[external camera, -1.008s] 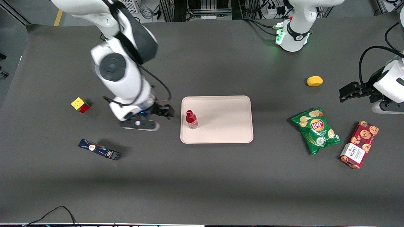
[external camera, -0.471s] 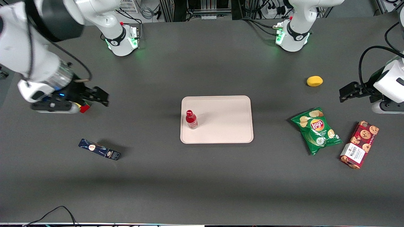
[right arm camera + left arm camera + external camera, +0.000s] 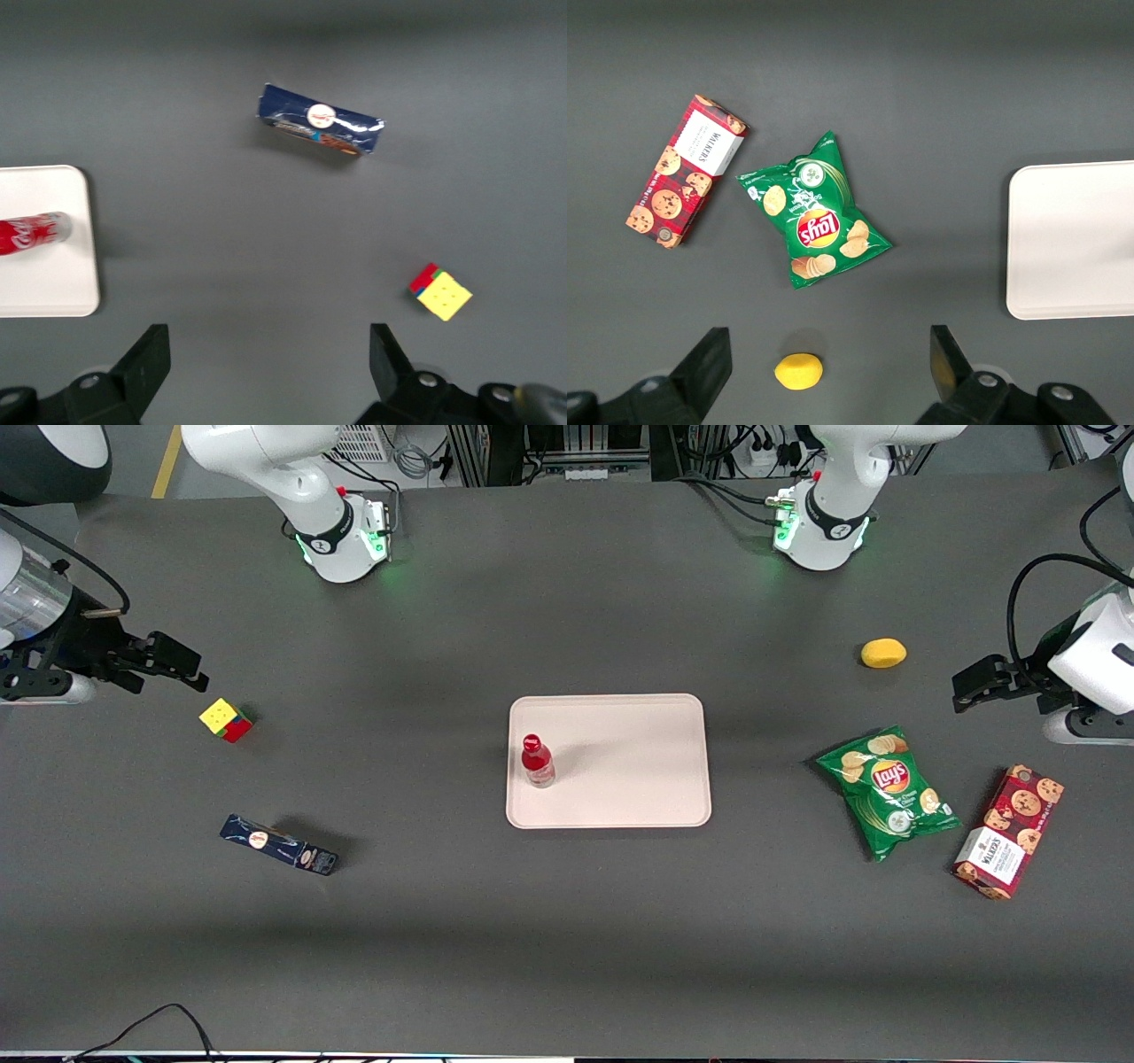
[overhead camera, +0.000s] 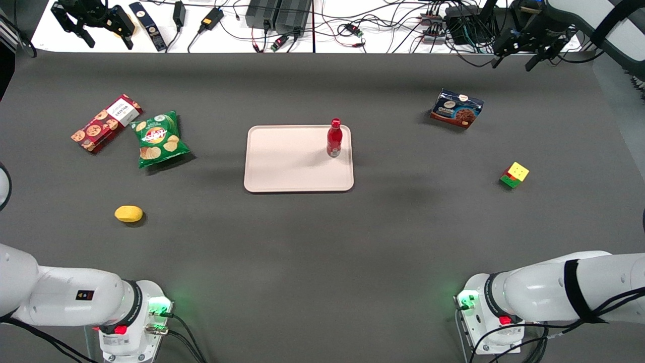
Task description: Place coke bottle on tray
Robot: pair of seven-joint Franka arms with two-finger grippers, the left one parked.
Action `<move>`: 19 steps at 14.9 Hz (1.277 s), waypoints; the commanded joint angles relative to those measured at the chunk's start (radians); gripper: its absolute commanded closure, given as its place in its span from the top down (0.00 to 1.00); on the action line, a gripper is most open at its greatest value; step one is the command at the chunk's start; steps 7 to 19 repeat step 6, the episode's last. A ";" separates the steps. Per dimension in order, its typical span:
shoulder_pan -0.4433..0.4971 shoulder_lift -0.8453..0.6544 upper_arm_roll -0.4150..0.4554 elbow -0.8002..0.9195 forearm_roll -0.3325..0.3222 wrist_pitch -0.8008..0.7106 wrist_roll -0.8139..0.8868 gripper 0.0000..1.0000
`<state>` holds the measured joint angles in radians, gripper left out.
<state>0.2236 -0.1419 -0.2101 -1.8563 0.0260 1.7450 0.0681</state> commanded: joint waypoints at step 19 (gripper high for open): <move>0.008 0.059 0.000 0.049 -0.066 0.013 -0.007 1.00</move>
